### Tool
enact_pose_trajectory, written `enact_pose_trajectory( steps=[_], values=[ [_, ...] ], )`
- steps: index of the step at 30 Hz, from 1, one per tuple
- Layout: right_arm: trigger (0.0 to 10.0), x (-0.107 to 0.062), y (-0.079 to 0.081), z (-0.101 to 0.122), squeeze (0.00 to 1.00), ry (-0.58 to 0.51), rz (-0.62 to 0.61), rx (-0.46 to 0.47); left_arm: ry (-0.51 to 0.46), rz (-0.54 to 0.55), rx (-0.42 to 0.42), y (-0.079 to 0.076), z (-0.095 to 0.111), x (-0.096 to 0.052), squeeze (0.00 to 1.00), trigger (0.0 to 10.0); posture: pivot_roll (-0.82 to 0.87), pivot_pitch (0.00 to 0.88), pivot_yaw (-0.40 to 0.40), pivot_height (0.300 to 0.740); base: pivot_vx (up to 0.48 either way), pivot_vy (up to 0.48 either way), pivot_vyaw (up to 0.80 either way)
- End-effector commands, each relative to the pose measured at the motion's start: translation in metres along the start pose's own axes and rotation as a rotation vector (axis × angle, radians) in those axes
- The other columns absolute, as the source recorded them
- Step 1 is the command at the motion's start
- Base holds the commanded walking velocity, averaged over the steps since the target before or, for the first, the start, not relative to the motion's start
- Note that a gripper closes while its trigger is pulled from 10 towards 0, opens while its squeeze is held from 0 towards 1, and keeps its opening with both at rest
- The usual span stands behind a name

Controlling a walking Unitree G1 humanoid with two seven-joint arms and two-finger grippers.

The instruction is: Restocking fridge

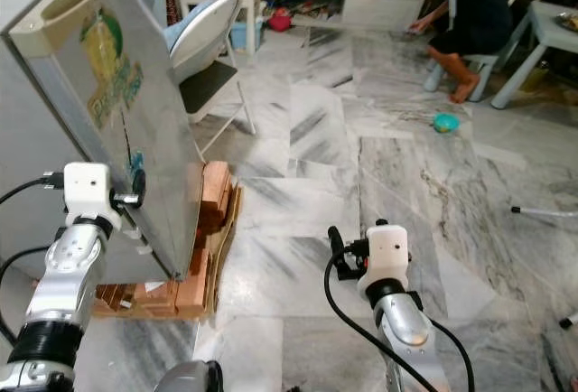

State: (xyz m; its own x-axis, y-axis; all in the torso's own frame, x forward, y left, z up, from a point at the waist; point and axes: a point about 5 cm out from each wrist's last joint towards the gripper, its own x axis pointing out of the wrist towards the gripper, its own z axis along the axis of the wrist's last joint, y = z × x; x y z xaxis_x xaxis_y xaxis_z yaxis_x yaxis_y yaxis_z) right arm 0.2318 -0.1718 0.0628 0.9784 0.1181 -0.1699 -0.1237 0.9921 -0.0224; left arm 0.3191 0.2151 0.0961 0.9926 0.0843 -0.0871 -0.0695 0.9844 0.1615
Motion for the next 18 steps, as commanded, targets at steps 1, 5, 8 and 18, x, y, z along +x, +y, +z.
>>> enact_pose_trajectory(
  steps=[1, 5, 8, 18],
  values=[
    [10.0, 0.0, -0.001, 0.005, 0.0, -0.013, 0.003, -0.001, -0.01, -0.009, 0.011, 0.001, 0.003, 0.004, 0.0, 10.0, 0.02, 0.098, -0.053, 0.74, 0.0, 0.0, 0.0],
    [10.0, -0.002, -0.001, 0.005, 0.0, -0.008, -0.002, -0.003, -0.007, 0.05, 0.039, 0.008, 0.009, 0.019, 0.0, 10.0, 0.01, 0.096, -0.05, 0.74, 0.0, 0.0, 0.0],
    [10.0, -0.003, -0.001, 0.005, 0.0, -0.007, -0.003, -0.003, 0.001, 0.086, 0.034, 0.014, 0.01, 0.022, 0.0, 10.0, 0.0, 0.095, -0.051, 0.74, 0.0, 0.0, 0.0],
    [10.0, -0.005, -0.002, 0.003, 0.0, 0.005, -0.003, -0.007, 0.047, 0.08, 0.038, 0.021, -0.003, 0.019, 0.0, 10.0, 0.0, 0.096, -0.05, 0.74, 0.0, 0.0, 0.0]
  ],
)
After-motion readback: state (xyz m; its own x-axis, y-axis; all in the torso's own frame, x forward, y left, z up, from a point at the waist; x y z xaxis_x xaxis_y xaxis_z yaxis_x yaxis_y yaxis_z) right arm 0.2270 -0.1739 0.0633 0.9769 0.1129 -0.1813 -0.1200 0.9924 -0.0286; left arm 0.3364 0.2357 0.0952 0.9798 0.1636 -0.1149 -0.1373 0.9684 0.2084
